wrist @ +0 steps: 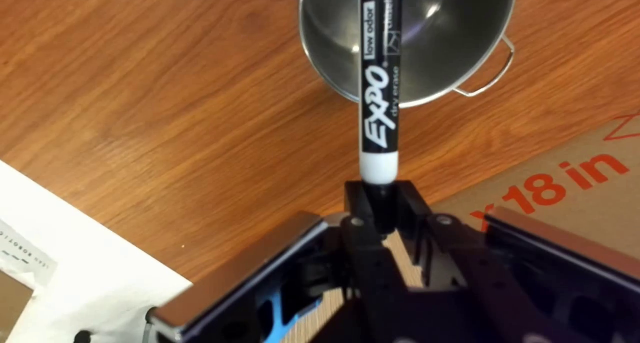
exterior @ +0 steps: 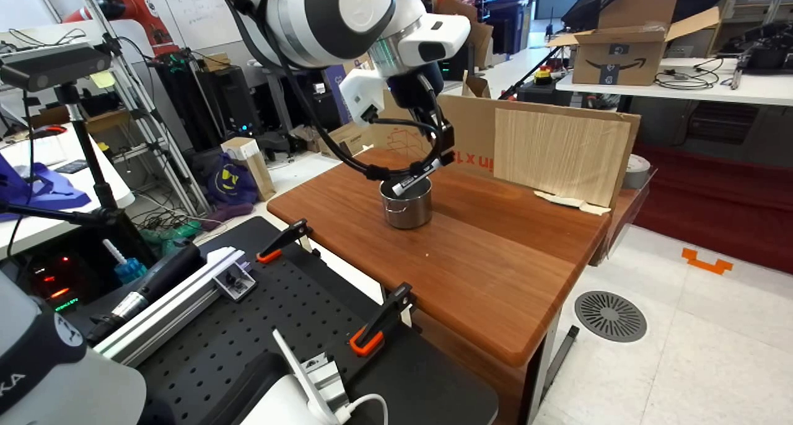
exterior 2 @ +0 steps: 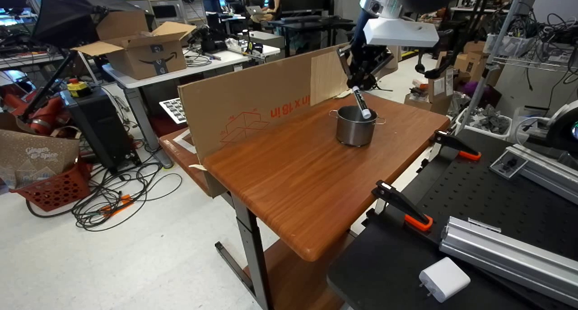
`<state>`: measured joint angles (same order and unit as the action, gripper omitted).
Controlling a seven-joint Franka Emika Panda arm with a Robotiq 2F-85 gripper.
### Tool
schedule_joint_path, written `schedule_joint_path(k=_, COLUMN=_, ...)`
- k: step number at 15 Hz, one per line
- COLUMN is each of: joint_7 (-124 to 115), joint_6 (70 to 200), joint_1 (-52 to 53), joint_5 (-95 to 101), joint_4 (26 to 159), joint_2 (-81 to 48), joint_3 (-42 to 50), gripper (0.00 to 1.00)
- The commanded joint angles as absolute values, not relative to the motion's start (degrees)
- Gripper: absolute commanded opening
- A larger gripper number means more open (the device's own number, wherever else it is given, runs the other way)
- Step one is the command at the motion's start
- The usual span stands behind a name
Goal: Put the marker inside the pot
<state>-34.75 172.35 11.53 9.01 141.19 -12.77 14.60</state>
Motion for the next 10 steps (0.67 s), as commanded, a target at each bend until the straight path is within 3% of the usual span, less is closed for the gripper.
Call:
schedule_joint_path(k=1, joint_7=-36.18, joint_6=173.92, joint_1=13.2, joint_5=11.23, joint_4=140.67, joint_2=-14.51, joint_3=16.25, gripper=0.05)
schedule_joint_path(k=9, joint_7=-35.55, joint_6=173.51, joint_1=13.34, joint_5=10.56, joint_4=139.26, joint_2=-17.29, joint_3=15.71, gripper=0.05)
schedule_joint_path(k=10, joint_7=-35.44, joint_6=173.26, joint_1=13.23, joint_5=10.41, joint_4=139.01, joint_2=-17.51, joint_3=15.58, gripper=0.44)
